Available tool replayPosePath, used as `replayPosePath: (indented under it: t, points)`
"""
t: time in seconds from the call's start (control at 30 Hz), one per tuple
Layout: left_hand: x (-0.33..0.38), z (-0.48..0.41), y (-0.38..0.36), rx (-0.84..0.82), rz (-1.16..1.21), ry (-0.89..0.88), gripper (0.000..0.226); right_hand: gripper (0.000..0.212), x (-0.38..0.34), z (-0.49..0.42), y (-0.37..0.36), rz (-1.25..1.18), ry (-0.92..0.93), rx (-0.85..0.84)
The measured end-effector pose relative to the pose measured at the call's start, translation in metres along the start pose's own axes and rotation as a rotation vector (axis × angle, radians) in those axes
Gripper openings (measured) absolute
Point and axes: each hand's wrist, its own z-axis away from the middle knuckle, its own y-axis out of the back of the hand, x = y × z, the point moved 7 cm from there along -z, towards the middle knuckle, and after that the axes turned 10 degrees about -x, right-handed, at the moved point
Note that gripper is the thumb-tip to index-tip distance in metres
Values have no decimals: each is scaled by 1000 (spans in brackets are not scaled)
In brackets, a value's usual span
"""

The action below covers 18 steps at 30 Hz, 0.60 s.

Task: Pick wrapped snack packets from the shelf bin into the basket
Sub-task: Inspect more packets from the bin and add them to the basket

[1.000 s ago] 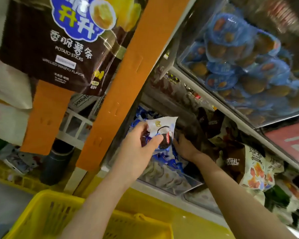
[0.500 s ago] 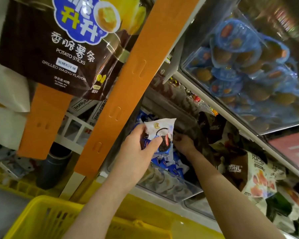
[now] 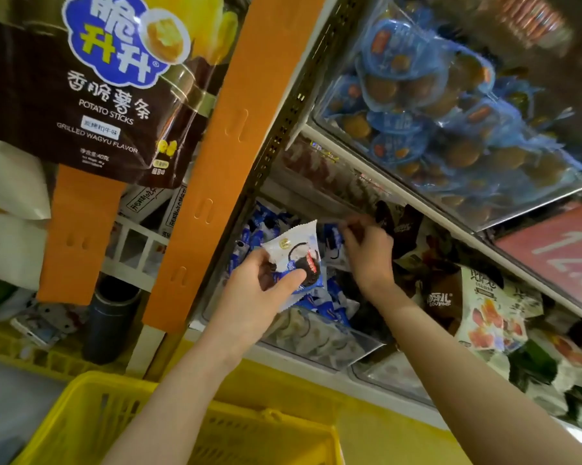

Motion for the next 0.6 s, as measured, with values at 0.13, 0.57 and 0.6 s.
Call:
replayPosePath:
  t: [0.13,0.57,0.6]
  points:
    - [5,10,-4,-14,30,-4,28,4,-35,27,28,-222,56,73]
    - [5,51,-4,-64,97,175,24,13,-56,127,-4,-853,-297,-410]
    - [4,54,-4,-84,113,199,29,19,-57,131,-5,-895,-313,-436]
